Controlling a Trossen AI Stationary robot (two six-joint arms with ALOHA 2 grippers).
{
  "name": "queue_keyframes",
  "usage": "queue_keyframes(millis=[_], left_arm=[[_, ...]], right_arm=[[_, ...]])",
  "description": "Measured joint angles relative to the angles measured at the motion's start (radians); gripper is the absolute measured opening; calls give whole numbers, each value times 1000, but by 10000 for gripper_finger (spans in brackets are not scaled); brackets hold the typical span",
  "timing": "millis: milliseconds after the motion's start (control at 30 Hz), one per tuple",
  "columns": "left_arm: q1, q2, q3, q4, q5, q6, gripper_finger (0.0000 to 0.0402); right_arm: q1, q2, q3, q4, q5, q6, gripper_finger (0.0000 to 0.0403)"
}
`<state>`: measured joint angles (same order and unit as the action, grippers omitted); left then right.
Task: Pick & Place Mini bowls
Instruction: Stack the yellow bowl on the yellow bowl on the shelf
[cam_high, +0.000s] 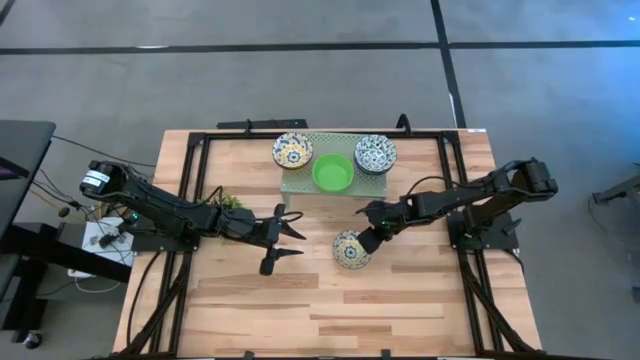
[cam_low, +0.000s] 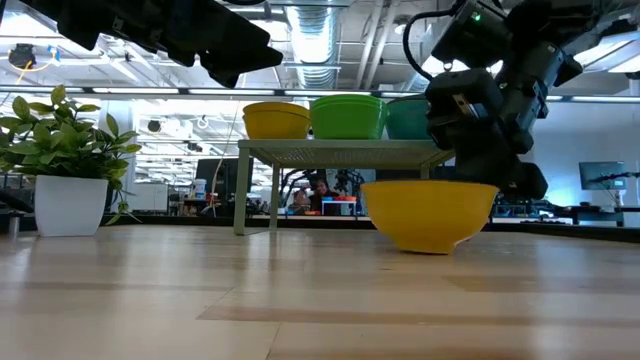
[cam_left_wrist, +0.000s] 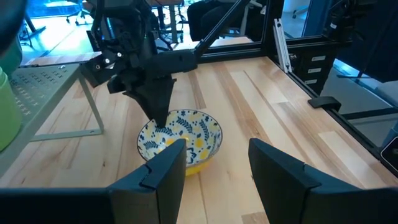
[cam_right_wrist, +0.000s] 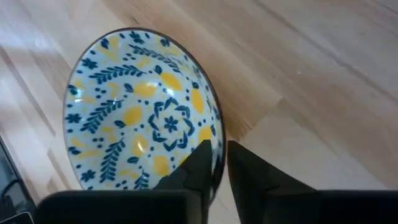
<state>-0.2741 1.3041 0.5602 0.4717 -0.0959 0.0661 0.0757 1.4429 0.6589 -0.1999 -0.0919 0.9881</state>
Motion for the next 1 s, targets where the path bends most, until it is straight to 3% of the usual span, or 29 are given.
queue_keyframes(millis=[167, 300, 500, 800, 1000], left_arm=[[-4, 9, 0, 3, 19, 3, 175], [-10, 24, 6, 0, 85, 45, 161], [-41, 67, 74, 7, 89, 115, 137], [-49, 83, 115, -26, 18, 250, 130], [-40, 143, 114, -42, 11, 296, 130]], right_arm=[[0, 12, 0, 18, -13, -43, 9], [0, 11, 30, 25, -13, -48, 17], [1, 11, 168, -21, -10, -106, 6], [2, 114, 531, -537, 146, -134, 4], [-3, 275, 732, -703, 73, -157, 14]])
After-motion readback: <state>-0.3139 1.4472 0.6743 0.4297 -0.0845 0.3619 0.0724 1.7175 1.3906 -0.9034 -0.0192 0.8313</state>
